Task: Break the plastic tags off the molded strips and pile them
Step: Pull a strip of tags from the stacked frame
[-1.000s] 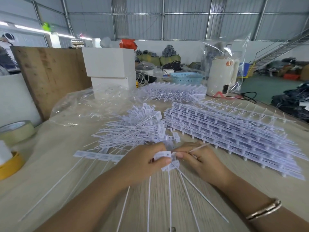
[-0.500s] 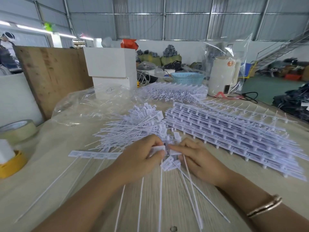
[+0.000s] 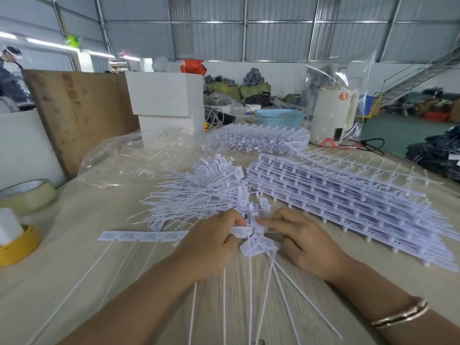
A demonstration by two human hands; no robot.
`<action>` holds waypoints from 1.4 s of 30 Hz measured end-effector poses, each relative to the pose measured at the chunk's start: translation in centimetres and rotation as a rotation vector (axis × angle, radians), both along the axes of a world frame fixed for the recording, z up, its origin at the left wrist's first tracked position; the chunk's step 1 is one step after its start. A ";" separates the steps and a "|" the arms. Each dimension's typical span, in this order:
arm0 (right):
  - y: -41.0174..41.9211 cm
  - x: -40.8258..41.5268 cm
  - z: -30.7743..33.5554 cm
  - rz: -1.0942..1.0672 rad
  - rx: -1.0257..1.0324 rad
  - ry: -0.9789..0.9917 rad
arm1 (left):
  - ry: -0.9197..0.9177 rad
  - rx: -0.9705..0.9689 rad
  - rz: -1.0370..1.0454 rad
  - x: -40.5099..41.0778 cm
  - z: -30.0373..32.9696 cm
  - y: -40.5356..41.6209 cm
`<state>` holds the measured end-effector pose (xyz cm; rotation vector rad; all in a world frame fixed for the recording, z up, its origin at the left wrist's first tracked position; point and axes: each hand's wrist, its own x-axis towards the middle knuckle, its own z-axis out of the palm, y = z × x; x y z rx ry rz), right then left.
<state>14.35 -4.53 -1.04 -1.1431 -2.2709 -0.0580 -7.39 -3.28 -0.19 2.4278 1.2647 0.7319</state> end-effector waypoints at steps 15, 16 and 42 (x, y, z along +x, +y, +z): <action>-0.1 -1.3 0.1 -0.006 0.508 -0.096 | 0.019 0.098 0.031 0.1 0.7 -0.1; -0.2 -1.4 0.1 -0.006 0.514 -0.103 | 0.022 0.093 0.033 0.0 0.6 -0.1; -0.2 -1.8 -0.1 0.082 0.124 0.188 | 0.017 0.110 -0.140 -0.3 0.1 1.0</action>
